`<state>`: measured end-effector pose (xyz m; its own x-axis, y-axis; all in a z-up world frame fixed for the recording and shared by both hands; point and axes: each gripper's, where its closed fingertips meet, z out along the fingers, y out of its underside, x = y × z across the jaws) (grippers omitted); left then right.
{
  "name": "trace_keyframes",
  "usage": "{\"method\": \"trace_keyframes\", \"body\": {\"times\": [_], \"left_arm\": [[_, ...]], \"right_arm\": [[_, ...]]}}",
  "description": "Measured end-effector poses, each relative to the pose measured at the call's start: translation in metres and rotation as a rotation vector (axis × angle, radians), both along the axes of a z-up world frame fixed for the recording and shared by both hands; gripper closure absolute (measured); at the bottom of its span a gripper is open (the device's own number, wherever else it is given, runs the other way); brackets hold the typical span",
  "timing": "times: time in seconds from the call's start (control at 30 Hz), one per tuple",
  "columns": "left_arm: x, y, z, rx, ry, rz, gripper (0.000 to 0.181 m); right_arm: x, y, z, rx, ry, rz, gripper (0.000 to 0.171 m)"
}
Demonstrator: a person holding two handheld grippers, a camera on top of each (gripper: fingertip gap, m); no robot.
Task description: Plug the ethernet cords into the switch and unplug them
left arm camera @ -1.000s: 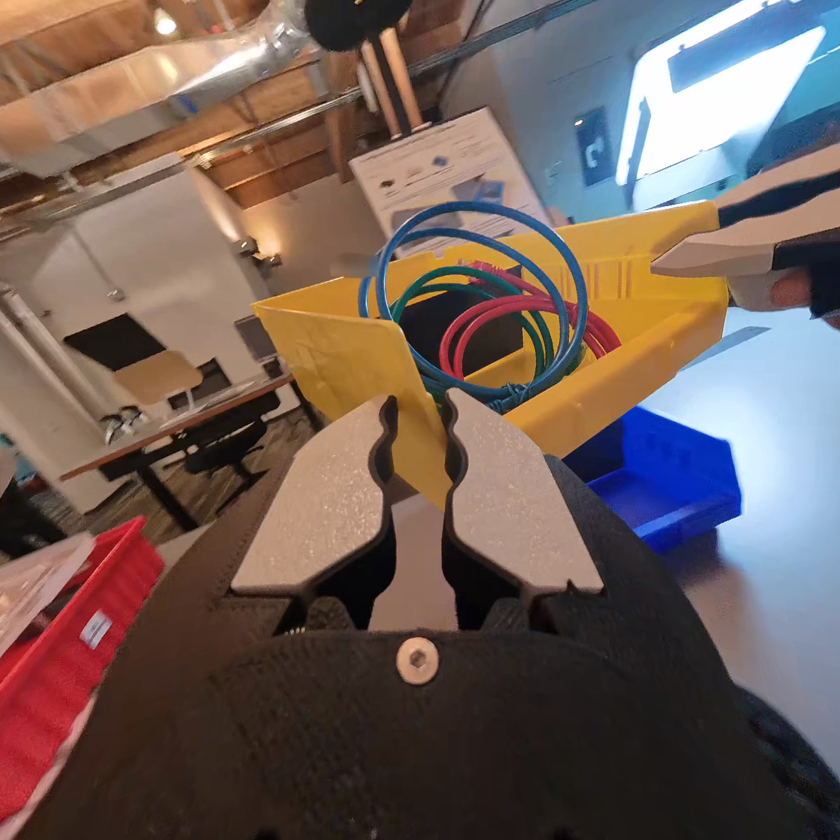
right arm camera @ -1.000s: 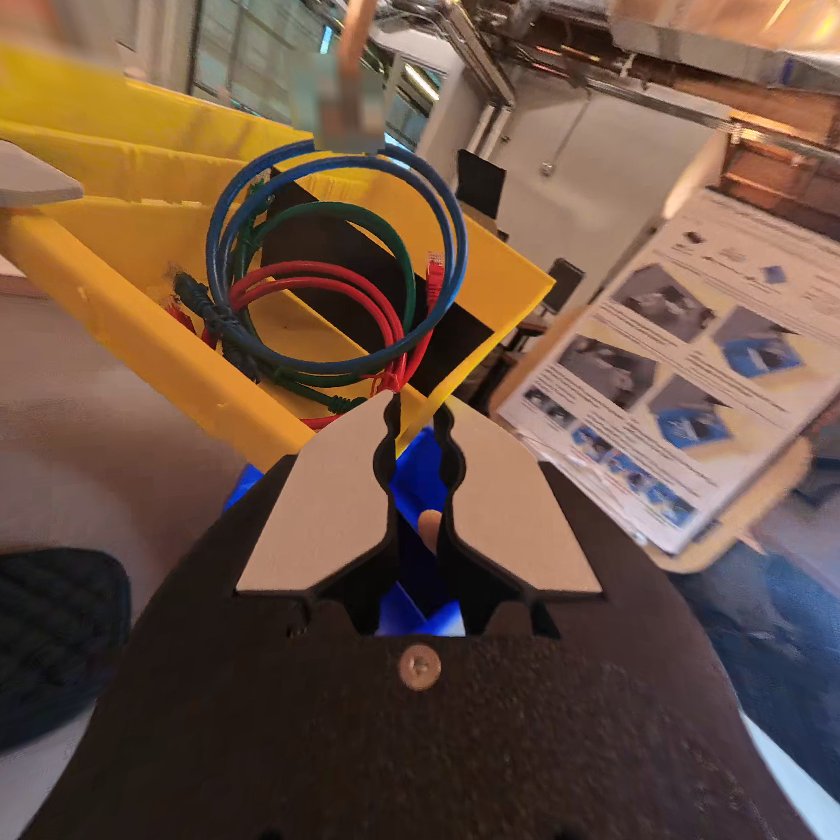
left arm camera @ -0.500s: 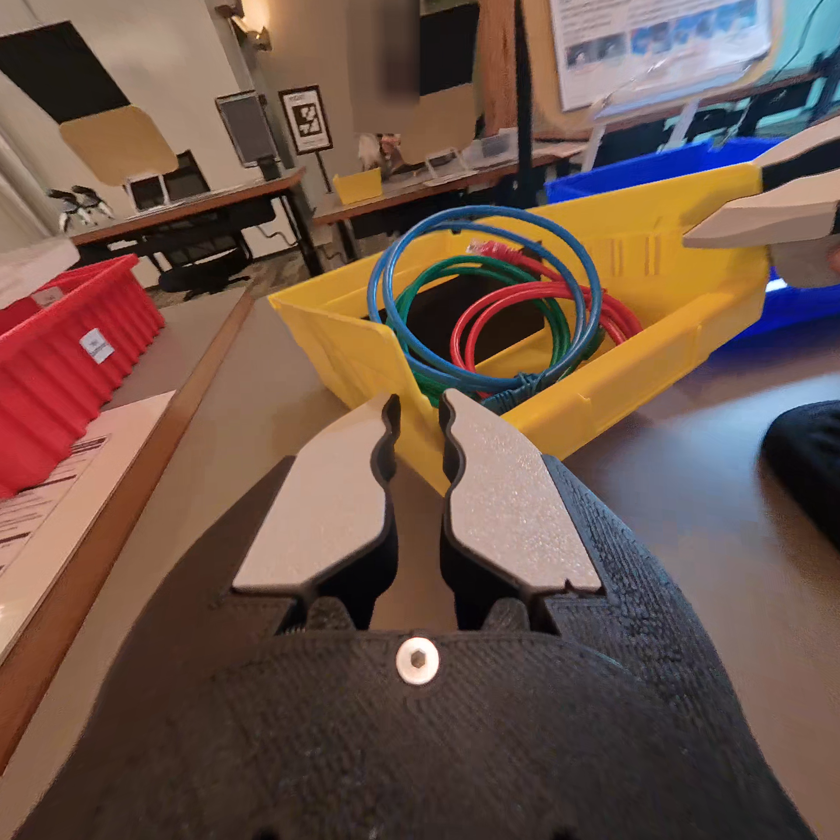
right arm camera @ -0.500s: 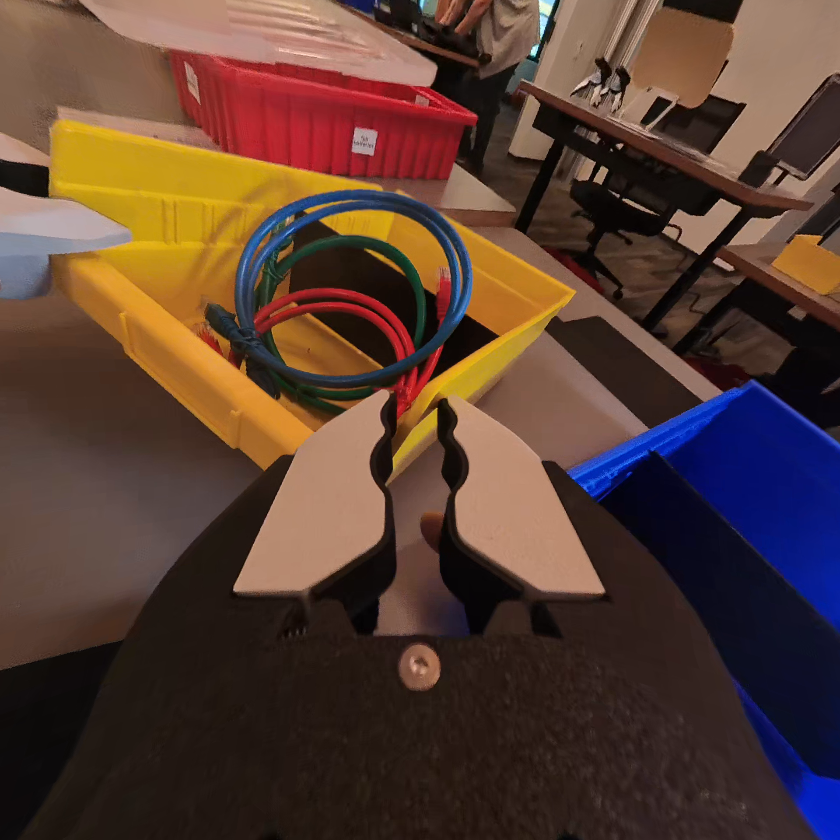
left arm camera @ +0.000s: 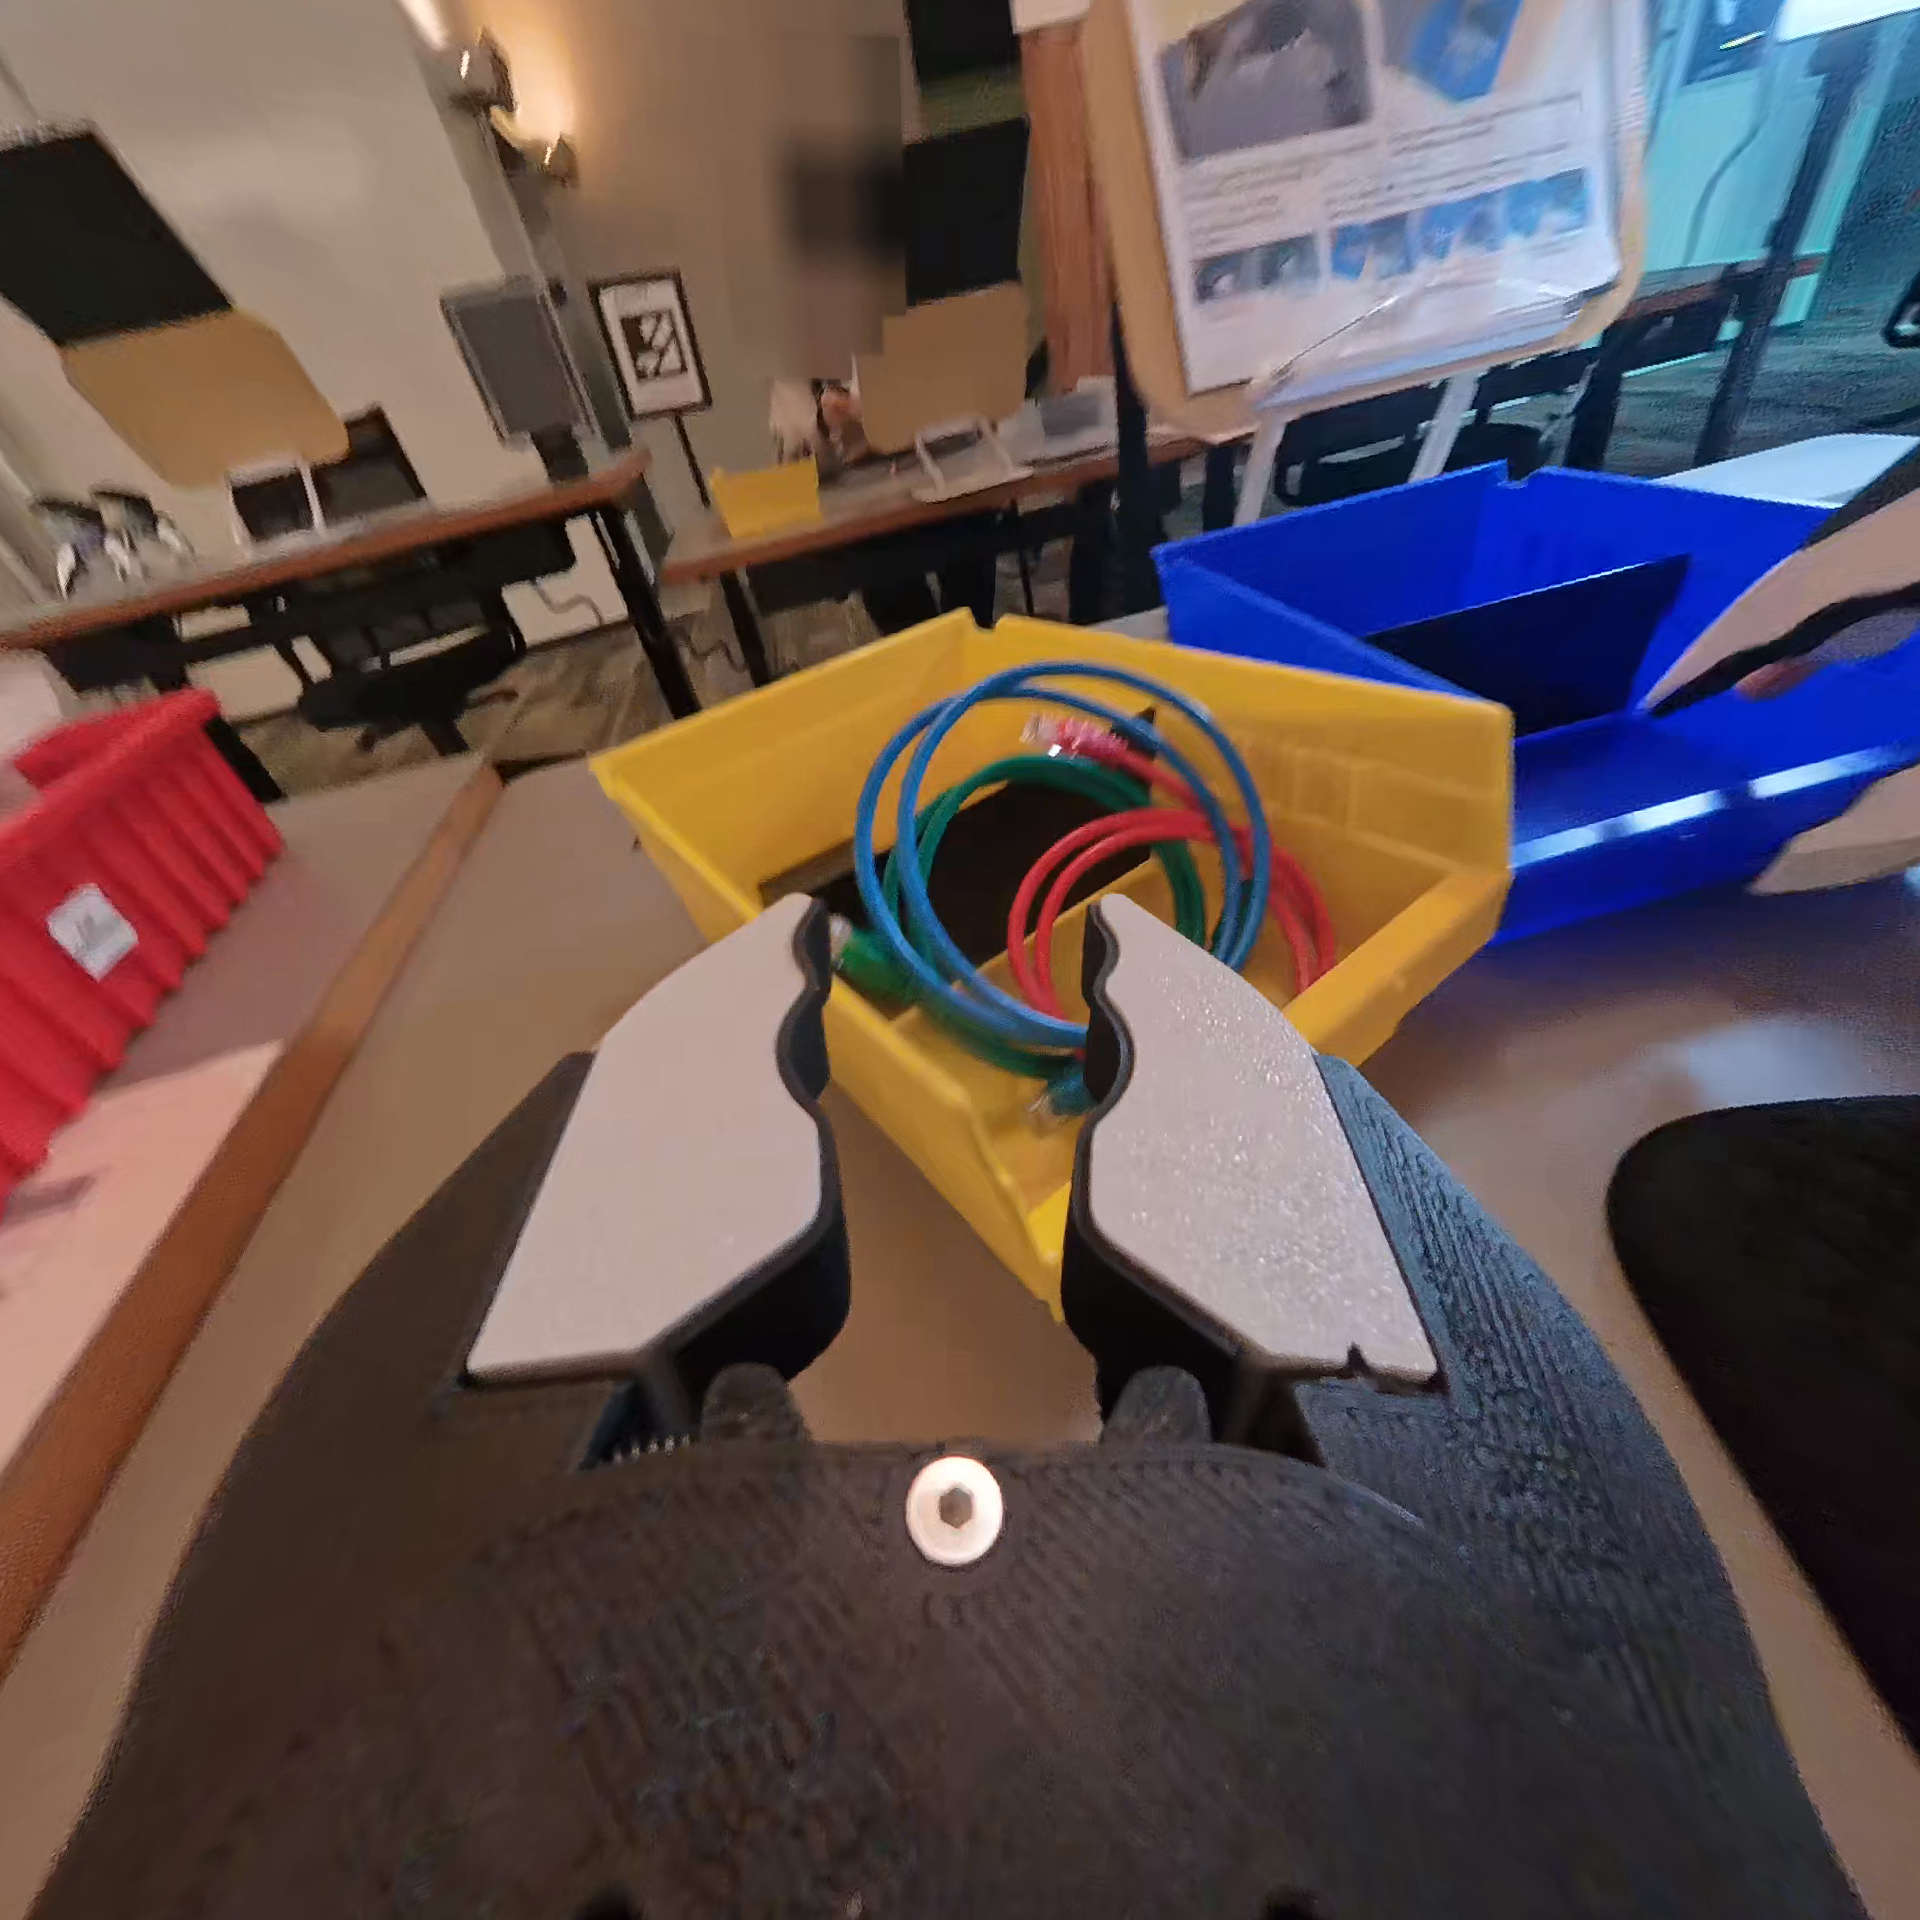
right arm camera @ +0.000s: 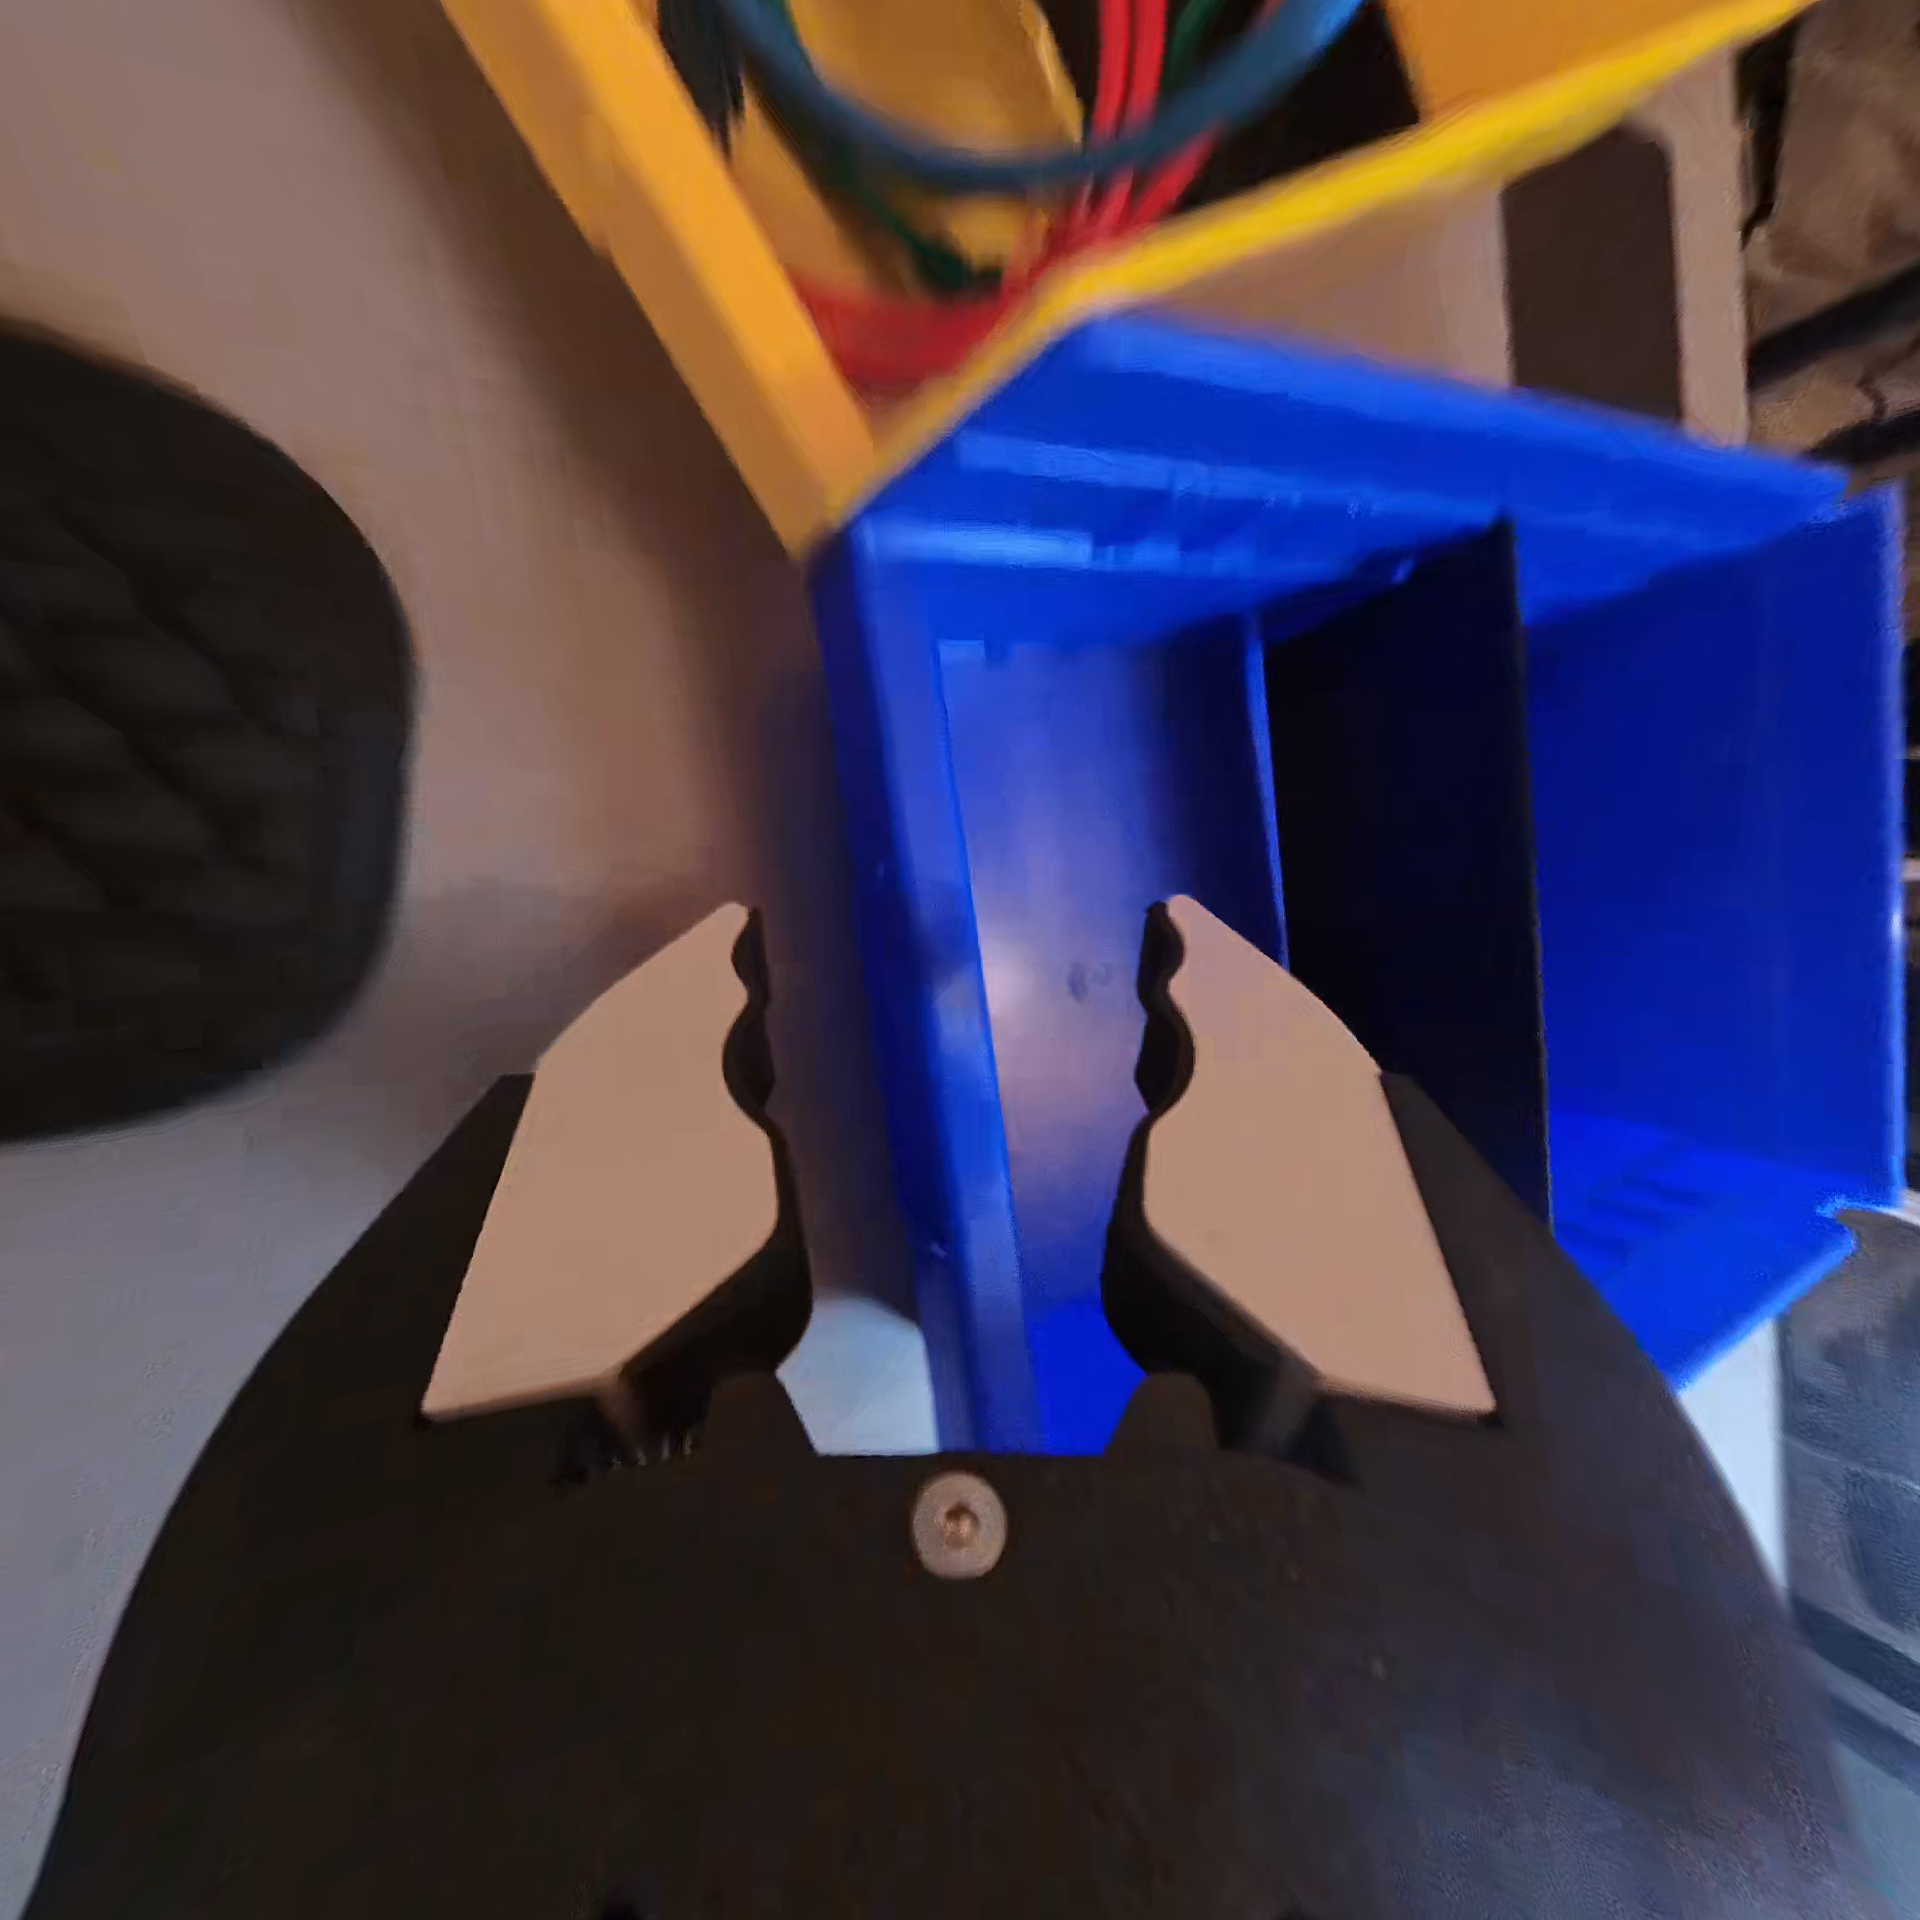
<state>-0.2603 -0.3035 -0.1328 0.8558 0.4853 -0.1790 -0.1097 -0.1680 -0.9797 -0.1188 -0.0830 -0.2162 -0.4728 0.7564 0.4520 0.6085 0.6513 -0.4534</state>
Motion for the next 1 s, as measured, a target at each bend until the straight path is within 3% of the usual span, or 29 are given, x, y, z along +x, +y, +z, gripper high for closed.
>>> {"method": "trace_keyframes", "body": {"times": [0.03,0.1,0.2,0.37,0.53,0.73,1.0], "left_arm": [[0.010,0.005,0.009,-0.010,0.038,-0.022,0.135],[0.032,0.023,0.011,-0.105,0.094,-0.088,0.133],[0.055,0.052,-0.017,-0.360,0.079,-0.187,0.118],[0.061,0.085,-0.062,-0.676,0.135,-0.294,0.121],[0.052,0.102,-0.099,-0.874,0.149,-0.316,0.123],[0.049,0.112,-0.118,-0.931,0.177,-0.333,0.140],[0.053,0.121,-0.120,-0.880,0.250,-0.392,0.150]], "right_arm": [[0.000,0.011,-0.014,0.056,-0.029,0.003,0.107],[0.008,0.018,-0.037,0.091,-0.078,0.032,0.141],[0.036,0.032,-0.037,0.113,-0.103,0.016,0.141],[0.123,0.073,-0.035,0.061,-0.107,-0.059,0.136],[0.193,0.108,-0.035,0.122,-0.062,-0.140,0.134],[0.229,0.161,-0.034,0.188,-0.048,-0.307,0.135],[0.216,0.245,-0.033,0.242,-0.036,-0.482,0.136]]}}
